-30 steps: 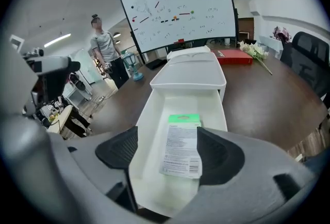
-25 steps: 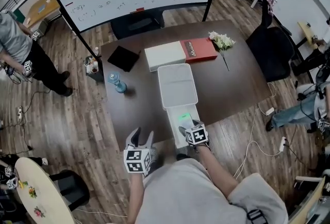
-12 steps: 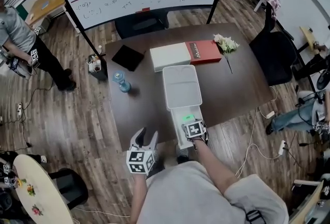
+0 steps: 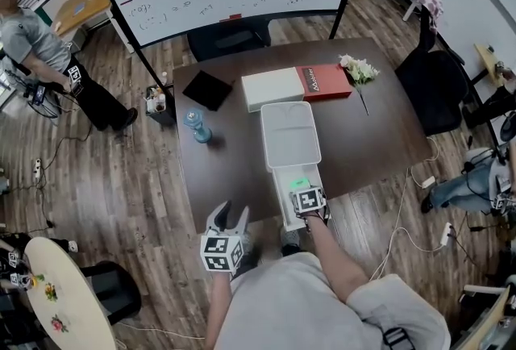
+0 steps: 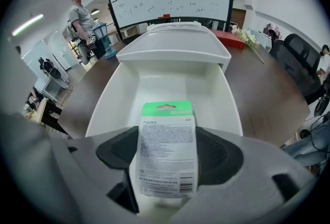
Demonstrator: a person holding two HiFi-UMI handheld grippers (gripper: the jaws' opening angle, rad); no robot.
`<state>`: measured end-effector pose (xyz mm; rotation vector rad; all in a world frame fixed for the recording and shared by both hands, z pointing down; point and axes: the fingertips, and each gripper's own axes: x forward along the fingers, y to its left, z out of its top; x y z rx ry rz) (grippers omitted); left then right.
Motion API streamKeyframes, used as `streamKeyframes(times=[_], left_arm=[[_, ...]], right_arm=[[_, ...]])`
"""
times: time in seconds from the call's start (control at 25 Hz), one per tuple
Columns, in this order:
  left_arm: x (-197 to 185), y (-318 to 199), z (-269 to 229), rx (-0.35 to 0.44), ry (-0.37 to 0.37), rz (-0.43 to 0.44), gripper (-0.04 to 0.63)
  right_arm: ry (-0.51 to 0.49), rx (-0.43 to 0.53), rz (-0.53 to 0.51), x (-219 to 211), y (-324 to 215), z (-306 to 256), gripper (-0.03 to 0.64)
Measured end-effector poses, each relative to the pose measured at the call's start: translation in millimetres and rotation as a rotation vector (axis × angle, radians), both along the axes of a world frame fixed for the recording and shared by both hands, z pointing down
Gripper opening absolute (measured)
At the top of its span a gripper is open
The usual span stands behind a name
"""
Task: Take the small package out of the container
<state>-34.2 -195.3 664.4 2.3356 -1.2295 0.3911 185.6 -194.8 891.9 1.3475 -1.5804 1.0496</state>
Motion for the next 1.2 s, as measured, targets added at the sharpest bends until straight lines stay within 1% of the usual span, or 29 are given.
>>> streamKeyframes(times=[0.12,0.28,0.4,0.68,0.92,1.08,1.2], left_arm=[[-5.7,0.2,-2.0,0.005,-0.005,-0.014,0.186],[-9.9,2.2,-3.3,0.008,-0.016,-0.022,0.184],[-10.0,5.6,-3.7,0.008,-0.02,-0.025,0.183],[-7.9,7.3,-3.4,0.009,-0.024,-0.019,0.179],[-0.9,7.1,-3.0,0.013,-0.046,-0.006,0.179],[9.4,11.7,-2.5,0.002,-0.051,0.004,0.179],[11.5,8.3,-3.4,0.005,-0.058,-0.002,0.179]], right_arm=[[0.027,0.055,-0.011,7.2,-9.3,-3.1,0.35],[-0.005,0.073,0.0,6.9,-7.2,-8.3,0.35],[-0.005,0.093,-0.004,7.2,-6.4,-13.1,0.35],[-0.04,0.144,-0.005,-7.8,-6.6,-26.4,0.35],[-0.105,0.233,0.007,-17.7,-20.5,-44.8,0.35],[-0.144,0.279,0.023,-15.0,-16.9,-59.6,0.35],[-0.179,0.321,0.015,-20.2,-24.7,-72.9,0.35]])
